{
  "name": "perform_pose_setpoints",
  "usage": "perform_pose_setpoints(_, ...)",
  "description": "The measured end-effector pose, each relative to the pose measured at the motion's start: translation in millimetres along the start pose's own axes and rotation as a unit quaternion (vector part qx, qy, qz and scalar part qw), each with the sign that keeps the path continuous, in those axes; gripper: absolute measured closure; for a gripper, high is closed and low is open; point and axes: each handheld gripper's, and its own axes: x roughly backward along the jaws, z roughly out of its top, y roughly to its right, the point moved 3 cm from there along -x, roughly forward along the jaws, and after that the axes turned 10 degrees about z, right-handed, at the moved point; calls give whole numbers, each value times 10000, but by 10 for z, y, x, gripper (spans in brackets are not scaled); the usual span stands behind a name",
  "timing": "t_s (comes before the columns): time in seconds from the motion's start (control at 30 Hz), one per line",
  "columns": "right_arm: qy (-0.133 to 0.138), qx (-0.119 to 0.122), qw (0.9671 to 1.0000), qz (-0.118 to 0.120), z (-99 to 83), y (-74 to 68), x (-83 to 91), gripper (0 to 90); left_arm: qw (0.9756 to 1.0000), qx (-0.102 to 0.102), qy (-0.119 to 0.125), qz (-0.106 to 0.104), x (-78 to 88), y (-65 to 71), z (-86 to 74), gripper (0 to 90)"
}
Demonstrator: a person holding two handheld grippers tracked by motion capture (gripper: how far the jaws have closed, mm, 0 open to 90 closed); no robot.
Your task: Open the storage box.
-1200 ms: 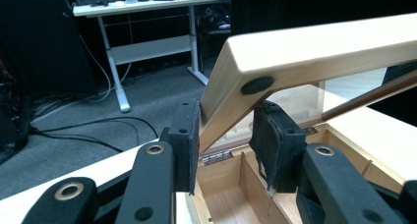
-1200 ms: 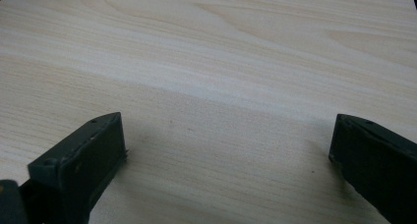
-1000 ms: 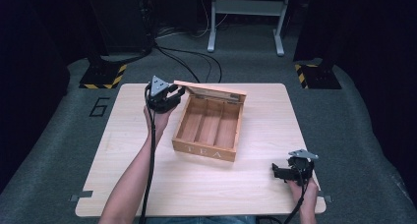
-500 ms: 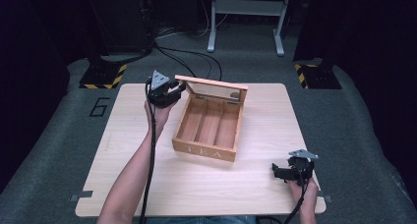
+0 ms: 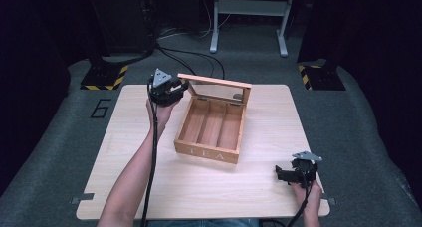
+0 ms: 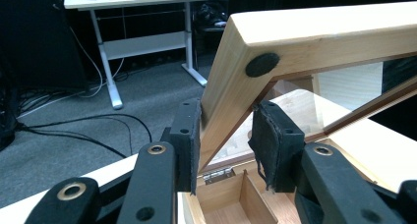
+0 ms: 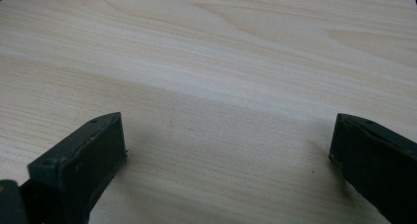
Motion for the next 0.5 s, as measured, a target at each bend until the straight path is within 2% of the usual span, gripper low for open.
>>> perform_pose_setpoints(0.5, -2, 0, 10000, -4, 0, 0, 0, 0, 10000, 4, -7, -6, -15, -7, 14, 637)
